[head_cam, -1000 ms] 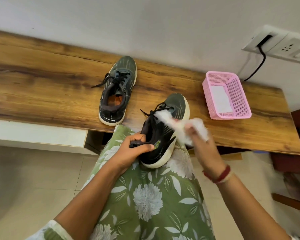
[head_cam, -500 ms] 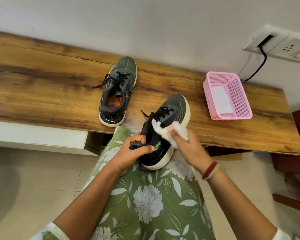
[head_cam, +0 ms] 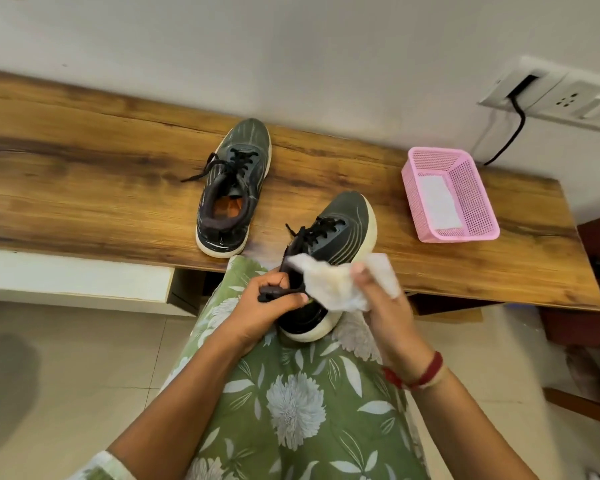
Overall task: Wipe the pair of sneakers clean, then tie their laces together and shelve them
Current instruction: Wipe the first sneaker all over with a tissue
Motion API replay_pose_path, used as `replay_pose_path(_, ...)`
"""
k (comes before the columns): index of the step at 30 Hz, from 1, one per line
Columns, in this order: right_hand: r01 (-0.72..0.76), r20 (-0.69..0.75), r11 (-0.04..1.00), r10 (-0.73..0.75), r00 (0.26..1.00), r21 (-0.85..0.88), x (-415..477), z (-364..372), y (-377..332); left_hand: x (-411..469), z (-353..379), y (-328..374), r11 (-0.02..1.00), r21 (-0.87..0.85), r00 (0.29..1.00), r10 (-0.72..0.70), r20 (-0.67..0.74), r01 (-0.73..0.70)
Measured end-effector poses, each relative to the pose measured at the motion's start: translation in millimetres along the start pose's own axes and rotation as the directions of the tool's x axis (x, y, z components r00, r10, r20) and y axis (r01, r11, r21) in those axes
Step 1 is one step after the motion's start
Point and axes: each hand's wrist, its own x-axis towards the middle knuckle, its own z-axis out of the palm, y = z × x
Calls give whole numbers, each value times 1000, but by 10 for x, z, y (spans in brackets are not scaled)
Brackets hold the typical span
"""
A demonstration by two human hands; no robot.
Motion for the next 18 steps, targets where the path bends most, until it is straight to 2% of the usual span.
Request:
replay_pose_path(2, -18, -243, 947, 100, 965, 320, 70, -125, 13, 11, 8, 17, 1000, 17, 999, 10, -30, -10)
replay_pose_path(4, 35, -404, 842, 222, 887, 538, 130, -225, 31, 4, 23, 37, 1000, -14, 996, 25, -85, -26)
replay_pose_path(6, 67, -458, 768, 307, 834, 637, 155, -291, 87, 3, 34, 36, 999, -28, 990, 40, -132, -44)
replay_pose_path(7, 61, -449, 745, 332, 830, 664, 142, -303, 101, -12, 55, 62, 998, 7, 986, 58, -154, -57)
replay_pose_path(10, 6, -384, 729, 353, 853, 684, 111, -347, 144, -39, 84, 100, 983, 162, 977, 112, -180, -83)
replay_pose_path(13, -39, -360, 746, 366, 858, 665, 201, -447, 179, -84, 45, 104, 973, 221, 974, 114, -196, -70)
replay_pose_path(16, -26, -391, 821, 299, 870, 571, 470, -545, 63, -118, 31, 121, 967, 254, 981, 73, -180, -25)
replay_pose_path(18, 11, -452, 897, 212, 866, 442, 728, -583, -56, -122, 38, 130, 968, 250, 987, 37, -153, 2)
